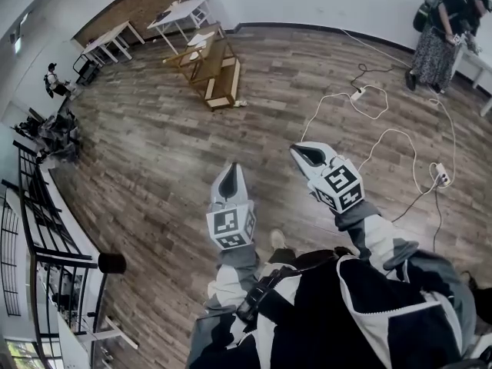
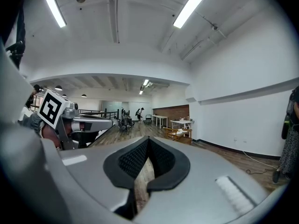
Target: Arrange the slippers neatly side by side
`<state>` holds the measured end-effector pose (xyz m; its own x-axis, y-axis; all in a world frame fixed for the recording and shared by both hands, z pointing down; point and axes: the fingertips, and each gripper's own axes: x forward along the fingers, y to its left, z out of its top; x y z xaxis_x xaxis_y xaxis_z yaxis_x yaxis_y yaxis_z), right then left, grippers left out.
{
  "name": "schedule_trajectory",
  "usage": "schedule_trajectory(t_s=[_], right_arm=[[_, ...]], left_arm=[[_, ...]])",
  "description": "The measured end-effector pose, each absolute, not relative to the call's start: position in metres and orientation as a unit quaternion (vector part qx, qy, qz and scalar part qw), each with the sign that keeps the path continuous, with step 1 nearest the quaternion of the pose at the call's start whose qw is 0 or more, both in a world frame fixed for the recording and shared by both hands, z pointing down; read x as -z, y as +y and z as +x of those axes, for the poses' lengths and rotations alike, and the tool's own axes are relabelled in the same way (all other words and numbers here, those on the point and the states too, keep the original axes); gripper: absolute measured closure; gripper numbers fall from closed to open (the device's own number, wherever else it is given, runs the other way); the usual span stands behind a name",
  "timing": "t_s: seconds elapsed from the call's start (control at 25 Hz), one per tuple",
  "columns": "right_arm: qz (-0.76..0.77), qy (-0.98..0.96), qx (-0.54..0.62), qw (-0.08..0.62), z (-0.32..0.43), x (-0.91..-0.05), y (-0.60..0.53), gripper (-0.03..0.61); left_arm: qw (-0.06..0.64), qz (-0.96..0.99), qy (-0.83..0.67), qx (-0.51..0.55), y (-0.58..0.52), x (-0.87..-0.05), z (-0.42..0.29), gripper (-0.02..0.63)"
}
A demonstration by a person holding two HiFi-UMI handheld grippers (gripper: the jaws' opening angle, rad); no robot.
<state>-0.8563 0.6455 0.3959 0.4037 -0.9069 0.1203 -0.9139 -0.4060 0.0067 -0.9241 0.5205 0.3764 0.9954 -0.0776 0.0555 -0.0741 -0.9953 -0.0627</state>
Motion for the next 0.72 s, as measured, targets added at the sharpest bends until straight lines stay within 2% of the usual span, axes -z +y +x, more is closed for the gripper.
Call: schedule_trajectory(t_s=[0.36,0.72], right_arm=[[0.847,-0.526,-0.063,0.032,-0.803,-0.409,0.609,0.574],[0.867,-0.492,-0.077,0.030,-0.712,-0.413,0.538,0.574]], left_arm=[[0.008,-0.999,0.012,0.039,0.480,-0.395,-0.859,0.606],[-0.012,-0.998,-0.019,0.051,0.401,-0.405,-0.761,0.606]])
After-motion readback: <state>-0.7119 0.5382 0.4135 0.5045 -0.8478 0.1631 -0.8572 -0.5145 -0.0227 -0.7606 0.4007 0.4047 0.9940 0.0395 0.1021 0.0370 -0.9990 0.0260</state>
